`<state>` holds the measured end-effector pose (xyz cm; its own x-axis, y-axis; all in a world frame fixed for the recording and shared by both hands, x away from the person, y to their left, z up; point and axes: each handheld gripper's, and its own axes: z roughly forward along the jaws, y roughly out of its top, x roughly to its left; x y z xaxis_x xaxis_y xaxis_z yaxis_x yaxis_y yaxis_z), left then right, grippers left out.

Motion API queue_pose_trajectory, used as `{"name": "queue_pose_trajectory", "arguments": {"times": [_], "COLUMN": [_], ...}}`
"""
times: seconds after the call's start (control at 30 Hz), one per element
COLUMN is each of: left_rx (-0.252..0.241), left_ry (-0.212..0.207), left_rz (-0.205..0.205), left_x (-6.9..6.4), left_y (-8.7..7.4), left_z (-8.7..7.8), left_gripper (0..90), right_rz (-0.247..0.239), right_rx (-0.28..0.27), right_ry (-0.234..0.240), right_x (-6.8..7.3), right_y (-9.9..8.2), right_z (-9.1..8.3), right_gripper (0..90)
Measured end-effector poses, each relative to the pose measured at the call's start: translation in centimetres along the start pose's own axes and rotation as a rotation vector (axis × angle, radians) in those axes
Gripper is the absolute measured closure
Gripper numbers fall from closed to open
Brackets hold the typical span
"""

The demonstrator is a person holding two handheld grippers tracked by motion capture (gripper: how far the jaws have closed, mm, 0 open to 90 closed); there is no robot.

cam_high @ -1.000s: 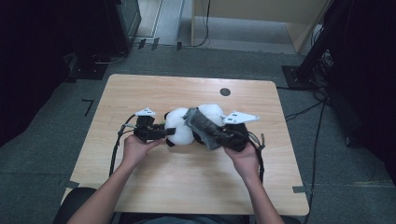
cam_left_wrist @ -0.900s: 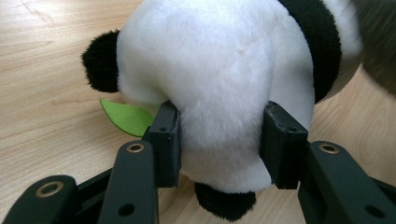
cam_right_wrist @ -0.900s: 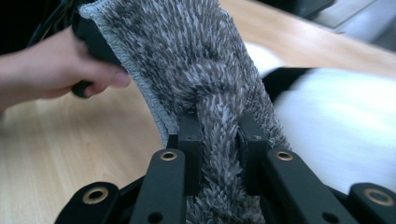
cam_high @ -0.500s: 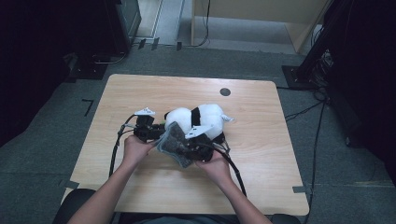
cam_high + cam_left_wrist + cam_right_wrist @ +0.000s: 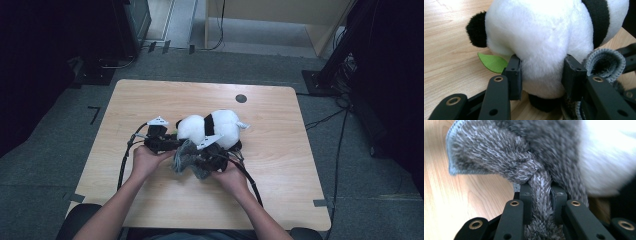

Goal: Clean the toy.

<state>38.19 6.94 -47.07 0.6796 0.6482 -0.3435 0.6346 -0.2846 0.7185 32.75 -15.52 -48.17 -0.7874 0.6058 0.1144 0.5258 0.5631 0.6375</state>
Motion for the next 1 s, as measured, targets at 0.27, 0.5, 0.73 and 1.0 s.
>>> {"name": "queue_pose_trajectory", "arguments": {"times": [0.27,0.5,0.73,1.0], "left_rx": [-0.013,-0.015,-0.023,-0.022], "left_ry": [-0.016,-0.023,-0.026,-0.026], "left_rz": [-0.010,-0.021,-0.029,-0.029], "left_x": [0.4,0.6,0.8,0.8], "left_y": [0.1,0.3,0.3,0.3], "left_z": [0.1,0.1,0.2,0.2], "left_gripper": [56.7,56.6,56.4,56.4], "right_rz": [0.037,0.091,0.147,0.196], "right_rx": [-0.015,-0.071,-0.112,-0.131], "right_ry": [-0.048,-0.060,-0.081,-0.110], "right_x": [-1.6,-3.0,-4.5,-6.3], "right_y": [-0.8,-1.7,-2.7,-3.9], "right_z": [-2.7,-5.0,-7.3,-9.5], "right_gripper": [76.3,76.0,75.4,74.9]}}
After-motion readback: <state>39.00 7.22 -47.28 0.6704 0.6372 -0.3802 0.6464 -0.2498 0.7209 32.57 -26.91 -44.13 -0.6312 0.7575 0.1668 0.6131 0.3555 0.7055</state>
